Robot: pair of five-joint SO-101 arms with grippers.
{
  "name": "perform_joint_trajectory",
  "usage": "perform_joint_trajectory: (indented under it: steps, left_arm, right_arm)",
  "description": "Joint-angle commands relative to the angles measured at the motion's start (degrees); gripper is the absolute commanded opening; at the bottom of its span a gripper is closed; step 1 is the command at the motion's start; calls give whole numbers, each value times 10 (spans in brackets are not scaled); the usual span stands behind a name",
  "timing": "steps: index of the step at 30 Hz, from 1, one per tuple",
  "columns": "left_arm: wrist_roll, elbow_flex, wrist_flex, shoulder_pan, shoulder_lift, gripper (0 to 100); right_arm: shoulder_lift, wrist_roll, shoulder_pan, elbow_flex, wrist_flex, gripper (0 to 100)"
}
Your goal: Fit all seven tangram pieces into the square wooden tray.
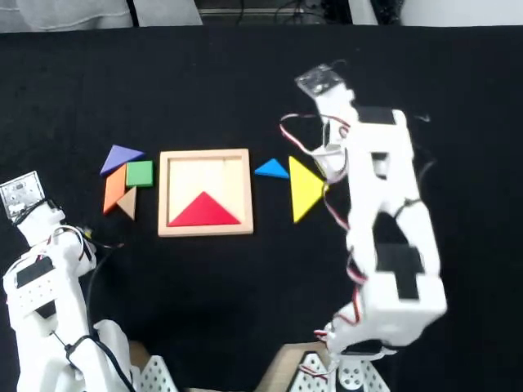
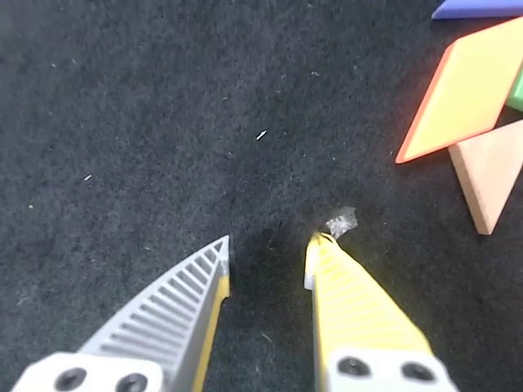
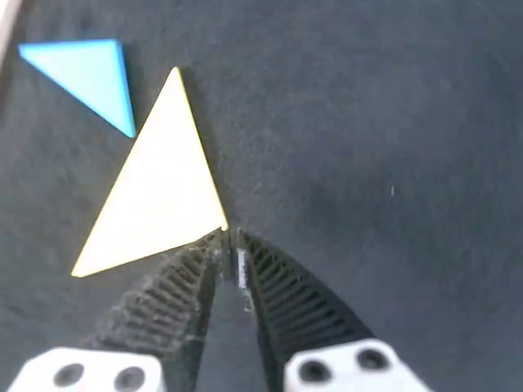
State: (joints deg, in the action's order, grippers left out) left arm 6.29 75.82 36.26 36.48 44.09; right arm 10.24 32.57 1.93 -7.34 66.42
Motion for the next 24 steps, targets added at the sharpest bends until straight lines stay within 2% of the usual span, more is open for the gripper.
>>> perform_joint_trajectory:
  steps: [1,5,11,17,24]
  left_arm:
    - [1,-4,-7,-6,4,159]
    - [1,-4,-7,-6,4,159]
    - [1,-4,-6,-6,4,159]
    - [1,-4,-6,-6,4,159]
    - [1,-4,-6,-6,4,159]
  right_arm:
    - [-100,-125,-18,-81,-53,11]
    - [-95,-158,-23,-145,-141,26]
    - [-38,-208,-55,-128,-105,308]
    - [-3,-216,-76,-90,-69,322]
    - [40,-227,-77,-89,-98,323]
